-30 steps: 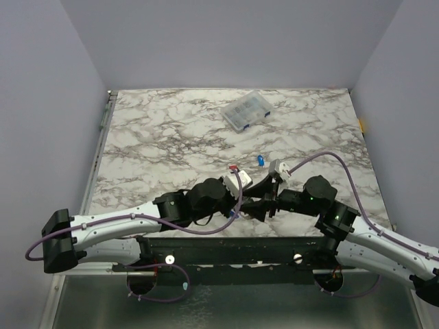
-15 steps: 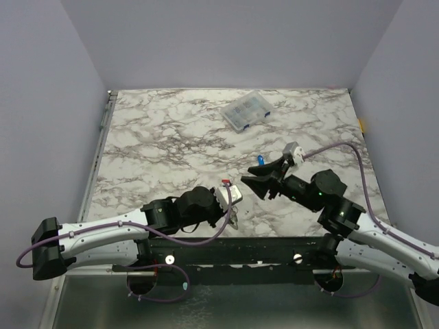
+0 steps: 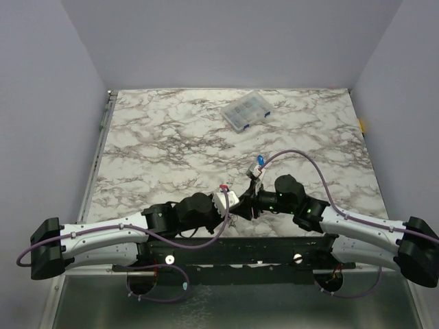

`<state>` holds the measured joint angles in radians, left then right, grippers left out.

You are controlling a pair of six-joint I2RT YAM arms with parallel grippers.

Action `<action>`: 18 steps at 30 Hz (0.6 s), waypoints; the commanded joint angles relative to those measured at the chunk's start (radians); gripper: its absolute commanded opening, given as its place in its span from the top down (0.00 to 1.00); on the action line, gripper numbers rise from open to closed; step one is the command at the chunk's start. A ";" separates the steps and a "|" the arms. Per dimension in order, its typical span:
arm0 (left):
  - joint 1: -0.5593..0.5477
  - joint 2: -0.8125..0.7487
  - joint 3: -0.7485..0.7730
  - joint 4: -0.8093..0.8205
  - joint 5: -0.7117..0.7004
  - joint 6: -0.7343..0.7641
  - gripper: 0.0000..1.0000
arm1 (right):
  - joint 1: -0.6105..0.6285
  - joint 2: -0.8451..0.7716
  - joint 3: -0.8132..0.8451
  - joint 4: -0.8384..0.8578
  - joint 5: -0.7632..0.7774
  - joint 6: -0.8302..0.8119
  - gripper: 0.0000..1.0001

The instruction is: Put the keys on the keyring

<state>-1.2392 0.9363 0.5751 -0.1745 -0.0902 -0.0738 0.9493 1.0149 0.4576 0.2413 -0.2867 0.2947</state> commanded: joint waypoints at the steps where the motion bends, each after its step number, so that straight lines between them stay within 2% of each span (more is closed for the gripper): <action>1: -0.005 -0.040 -0.036 0.038 -0.022 -0.091 1.00 | 0.005 0.042 -0.041 0.154 -0.199 0.042 0.60; 4: -0.007 -0.063 -0.052 0.047 -0.039 -0.104 1.00 | 0.005 0.072 -0.058 0.202 -0.259 0.054 0.60; 8: -0.010 -0.081 -0.063 0.056 -0.034 -0.101 1.00 | 0.005 0.077 -0.055 0.207 -0.246 0.042 0.66; 11: -0.016 -0.073 -0.070 0.054 -0.041 -0.093 1.00 | 0.005 0.044 -0.054 0.203 -0.249 0.033 0.66; 12: -0.019 -0.067 -0.070 0.052 -0.040 -0.089 1.00 | 0.005 0.032 -0.049 0.181 -0.217 0.029 0.65; 15: -0.038 -0.055 -0.068 0.050 -0.030 -0.072 1.00 | 0.000 0.006 -0.029 0.085 -0.011 0.027 0.49; 18: -0.049 -0.064 -0.071 0.056 -0.008 -0.049 1.00 | -0.036 0.016 -0.002 0.014 0.099 0.048 0.45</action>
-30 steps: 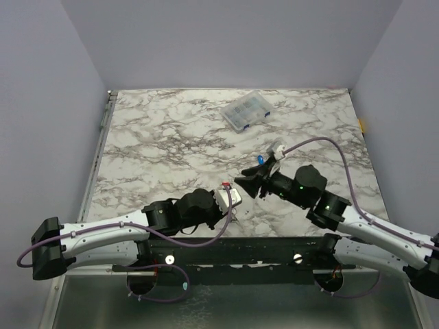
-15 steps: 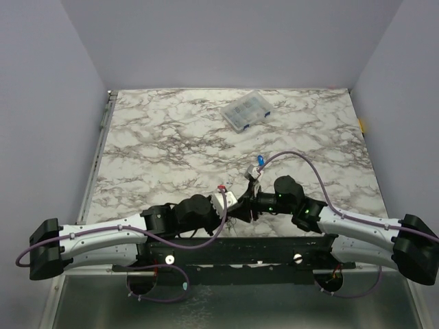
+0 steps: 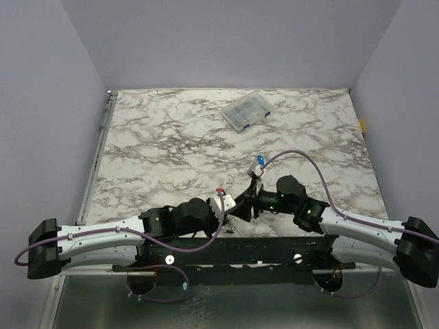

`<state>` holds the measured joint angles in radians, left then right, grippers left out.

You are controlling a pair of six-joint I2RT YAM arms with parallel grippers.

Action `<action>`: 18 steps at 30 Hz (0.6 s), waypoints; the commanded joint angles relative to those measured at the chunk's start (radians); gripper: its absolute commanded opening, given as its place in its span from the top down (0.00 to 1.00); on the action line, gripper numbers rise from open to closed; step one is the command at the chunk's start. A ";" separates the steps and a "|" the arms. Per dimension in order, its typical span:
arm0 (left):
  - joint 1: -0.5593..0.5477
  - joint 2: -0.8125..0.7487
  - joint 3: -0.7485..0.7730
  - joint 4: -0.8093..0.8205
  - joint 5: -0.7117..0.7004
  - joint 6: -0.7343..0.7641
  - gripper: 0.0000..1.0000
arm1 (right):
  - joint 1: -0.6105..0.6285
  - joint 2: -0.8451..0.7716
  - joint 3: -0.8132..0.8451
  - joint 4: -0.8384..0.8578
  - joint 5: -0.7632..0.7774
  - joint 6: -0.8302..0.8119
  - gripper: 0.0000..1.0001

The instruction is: Put the keys on the keyring

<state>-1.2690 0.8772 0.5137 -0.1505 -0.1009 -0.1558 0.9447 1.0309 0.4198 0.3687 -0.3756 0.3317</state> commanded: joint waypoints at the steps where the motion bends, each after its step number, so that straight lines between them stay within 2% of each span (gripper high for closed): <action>1: -0.021 -0.008 -0.010 0.036 0.006 0.045 1.00 | -0.043 0.010 0.045 -0.124 0.196 0.020 0.45; 7: -0.025 -0.011 -0.011 0.038 0.002 0.076 1.00 | -0.053 0.121 0.078 -0.147 0.117 0.027 0.48; 13: -0.028 -0.005 -0.011 0.040 -0.030 0.076 1.00 | -0.079 0.010 -0.068 0.076 -0.068 0.138 0.45; 18: -0.027 0.006 -0.004 0.039 -0.053 0.077 1.00 | -0.121 -0.033 -0.130 0.165 -0.149 0.219 0.45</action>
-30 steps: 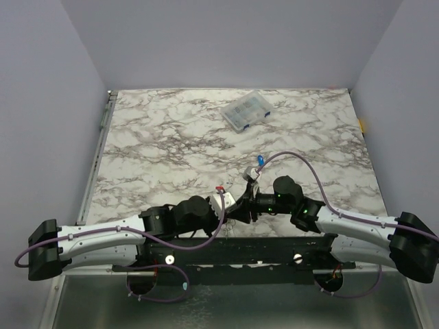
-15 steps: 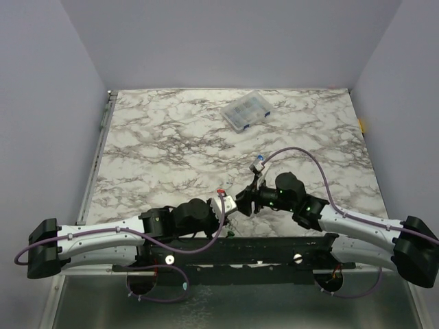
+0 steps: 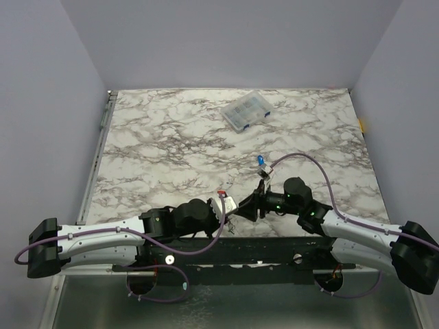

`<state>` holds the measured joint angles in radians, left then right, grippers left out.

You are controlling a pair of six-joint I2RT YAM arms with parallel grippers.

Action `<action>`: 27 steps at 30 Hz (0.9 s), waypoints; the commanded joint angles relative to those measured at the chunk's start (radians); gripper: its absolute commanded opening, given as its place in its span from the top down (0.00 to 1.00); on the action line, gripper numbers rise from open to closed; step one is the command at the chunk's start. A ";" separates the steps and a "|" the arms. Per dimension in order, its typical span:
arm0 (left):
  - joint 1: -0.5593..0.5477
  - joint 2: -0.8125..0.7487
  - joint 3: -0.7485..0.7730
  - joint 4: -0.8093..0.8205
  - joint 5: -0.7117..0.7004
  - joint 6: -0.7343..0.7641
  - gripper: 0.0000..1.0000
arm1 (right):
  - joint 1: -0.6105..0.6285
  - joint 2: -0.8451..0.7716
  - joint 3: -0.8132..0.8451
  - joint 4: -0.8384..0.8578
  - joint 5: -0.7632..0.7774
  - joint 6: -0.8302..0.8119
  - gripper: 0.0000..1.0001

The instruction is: Put the keys on the keyring

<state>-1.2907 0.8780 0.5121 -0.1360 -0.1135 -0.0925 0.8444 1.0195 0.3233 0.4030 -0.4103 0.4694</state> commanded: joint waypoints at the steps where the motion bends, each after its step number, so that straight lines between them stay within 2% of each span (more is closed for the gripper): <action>1: -0.005 0.004 -0.001 0.025 -0.046 0.015 1.00 | -0.021 -0.016 -0.038 0.149 -0.147 0.087 0.45; 5: -0.005 -0.011 -0.001 0.025 -0.051 0.019 1.00 | -0.021 0.034 -0.041 0.180 -0.191 0.093 0.46; 13: -0.005 -0.022 -0.006 0.030 -0.049 0.017 1.00 | -0.021 0.120 -0.014 0.176 -0.135 0.048 0.48; 19: -0.005 -0.020 -0.006 0.031 -0.049 0.019 1.00 | -0.021 0.119 -0.026 0.167 -0.080 0.036 0.48; 27: -0.005 -0.016 -0.006 0.033 -0.033 0.024 1.00 | -0.021 0.177 0.001 0.272 -0.279 0.007 0.48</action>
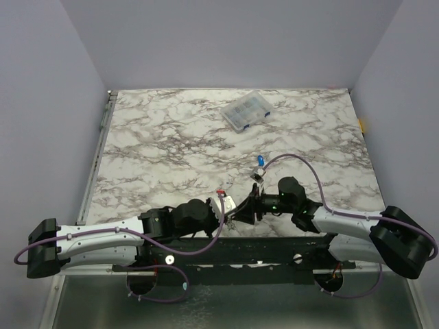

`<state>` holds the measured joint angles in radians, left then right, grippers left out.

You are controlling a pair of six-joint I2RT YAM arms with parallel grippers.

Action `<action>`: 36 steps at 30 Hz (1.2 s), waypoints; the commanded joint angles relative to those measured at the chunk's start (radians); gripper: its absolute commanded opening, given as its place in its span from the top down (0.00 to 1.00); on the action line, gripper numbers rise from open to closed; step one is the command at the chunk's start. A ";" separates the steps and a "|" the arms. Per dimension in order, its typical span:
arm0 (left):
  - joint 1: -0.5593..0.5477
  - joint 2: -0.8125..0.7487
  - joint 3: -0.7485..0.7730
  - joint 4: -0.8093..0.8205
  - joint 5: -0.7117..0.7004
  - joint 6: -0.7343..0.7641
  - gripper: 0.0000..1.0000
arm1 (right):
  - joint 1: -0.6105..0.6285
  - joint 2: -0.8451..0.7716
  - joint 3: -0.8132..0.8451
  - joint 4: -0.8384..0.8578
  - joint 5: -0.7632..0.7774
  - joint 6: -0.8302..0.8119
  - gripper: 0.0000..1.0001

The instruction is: Put the keys on the keyring

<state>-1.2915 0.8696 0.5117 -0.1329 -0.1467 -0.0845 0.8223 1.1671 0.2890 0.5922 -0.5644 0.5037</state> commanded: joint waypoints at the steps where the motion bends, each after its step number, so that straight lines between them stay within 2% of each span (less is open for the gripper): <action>1: -0.005 -0.009 -0.006 0.031 0.001 0.016 1.00 | 0.001 0.037 0.043 0.097 -0.152 -0.029 0.49; 6: -0.005 -0.009 -0.007 0.033 0.004 0.019 1.00 | 0.001 0.061 0.074 0.120 -0.245 -0.041 0.51; 17: -0.005 0.006 -0.006 0.033 -0.001 0.021 1.00 | 0.001 0.063 0.080 0.173 -0.329 -0.020 0.52; 25: -0.005 -0.007 -0.009 0.033 -0.030 0.008 1.00 | 0.001 -0.019 0.060 0.105 -0.333 -0.034 0.52; 36: -0.005 0.020 -0.002 0.033 -0.031 -0.006 1.00 | 0.003 -0.017 0.040 0.119 -0.339 -0.018 0.52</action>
<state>-1.2980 0.8928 0.5098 -0.1135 -0.1436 -0.0891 0.8185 1.1442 0.3347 0.6773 -0.8581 0.4747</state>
